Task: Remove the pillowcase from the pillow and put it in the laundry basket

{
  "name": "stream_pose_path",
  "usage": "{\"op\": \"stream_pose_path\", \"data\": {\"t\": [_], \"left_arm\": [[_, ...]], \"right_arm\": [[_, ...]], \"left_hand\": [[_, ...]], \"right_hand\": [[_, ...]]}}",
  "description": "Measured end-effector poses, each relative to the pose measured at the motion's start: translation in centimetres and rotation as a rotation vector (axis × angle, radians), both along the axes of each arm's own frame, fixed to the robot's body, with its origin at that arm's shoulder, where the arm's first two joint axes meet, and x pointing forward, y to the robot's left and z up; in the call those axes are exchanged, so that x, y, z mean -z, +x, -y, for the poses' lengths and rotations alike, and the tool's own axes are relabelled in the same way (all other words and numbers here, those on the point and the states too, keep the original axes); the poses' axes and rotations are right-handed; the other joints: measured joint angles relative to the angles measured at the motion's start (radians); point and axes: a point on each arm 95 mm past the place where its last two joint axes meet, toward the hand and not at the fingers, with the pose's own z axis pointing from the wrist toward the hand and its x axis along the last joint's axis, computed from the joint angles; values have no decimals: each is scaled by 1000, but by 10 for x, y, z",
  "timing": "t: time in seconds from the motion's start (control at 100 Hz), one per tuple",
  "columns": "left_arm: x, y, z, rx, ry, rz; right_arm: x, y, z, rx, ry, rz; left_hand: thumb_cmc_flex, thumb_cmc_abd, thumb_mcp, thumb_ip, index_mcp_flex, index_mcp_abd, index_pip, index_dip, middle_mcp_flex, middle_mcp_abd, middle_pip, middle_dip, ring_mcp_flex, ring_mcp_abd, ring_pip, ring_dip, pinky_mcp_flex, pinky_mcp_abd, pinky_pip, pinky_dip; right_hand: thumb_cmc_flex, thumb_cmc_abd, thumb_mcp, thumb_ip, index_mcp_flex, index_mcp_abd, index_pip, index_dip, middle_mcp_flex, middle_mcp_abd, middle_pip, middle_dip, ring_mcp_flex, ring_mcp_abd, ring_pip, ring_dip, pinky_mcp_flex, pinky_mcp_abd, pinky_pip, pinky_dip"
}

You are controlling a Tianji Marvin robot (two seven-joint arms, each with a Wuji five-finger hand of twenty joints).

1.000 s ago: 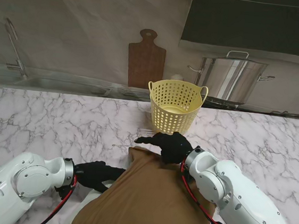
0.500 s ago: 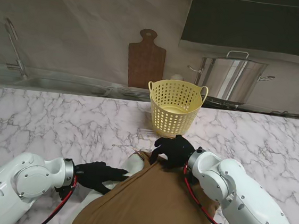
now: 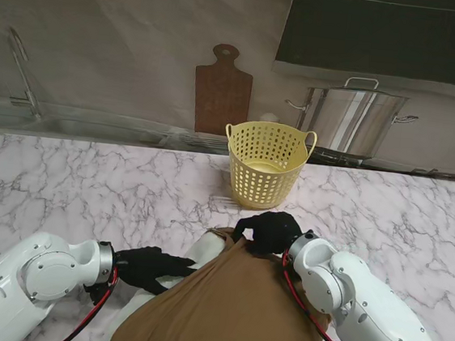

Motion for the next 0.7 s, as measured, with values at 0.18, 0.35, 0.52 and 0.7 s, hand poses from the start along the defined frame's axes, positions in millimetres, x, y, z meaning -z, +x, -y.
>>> {"op": "stream_pose_path", "data": {"t": [0.18,0.35,0.52,0.7], "left_arm": [[1,0,0,2,0,-3],[2,0,-1,1,-1,-3],[2,-1,-2,-1,-1,-3],[2,-1,-1,1,2,-3]], "right_arm": [[2,2,-4,-47,-53,-99],[-1,5,-7,-45,-49,-75],[-5,4,-3,-18,6,-8],[-13,-8,-3,-64,27,82]], "left_hand": [[0,0,0,0,0,0,0,0,0,13,0,0,0,0,0,0,0,0,0,0],[0,0,0,0,0,0,0,0,0,16,0,0,0,0,0,0,0,0,0,0],[0,0,0,0,0,0,0,0,0,16,0,0,0,0,0,0,0,0,0,0],[0,0,0,0,0,0,0,0,0,16,0,0,0,0,0,0,0,0,0,0]], "right_hand": [[62,129,10,1,-168,10,-290,-370,-76,34,112,147,0,0,208,35,3,-5,49,0],[57,119,23,25,-298,133,-321,-505,-76,37,157,107,10,0,258,0,38,-15,71,-14],[-108,146,-89,69,-188,252,-283,-456,-184,36,-1,-29,-122,1,-25,-75,-50,-17,19,-55],[-152,145,-170,83,-252,286,-416,-406,-532,100,-235,-133,-398,2,-252,-113,-203,-14,-80,-59]]}}
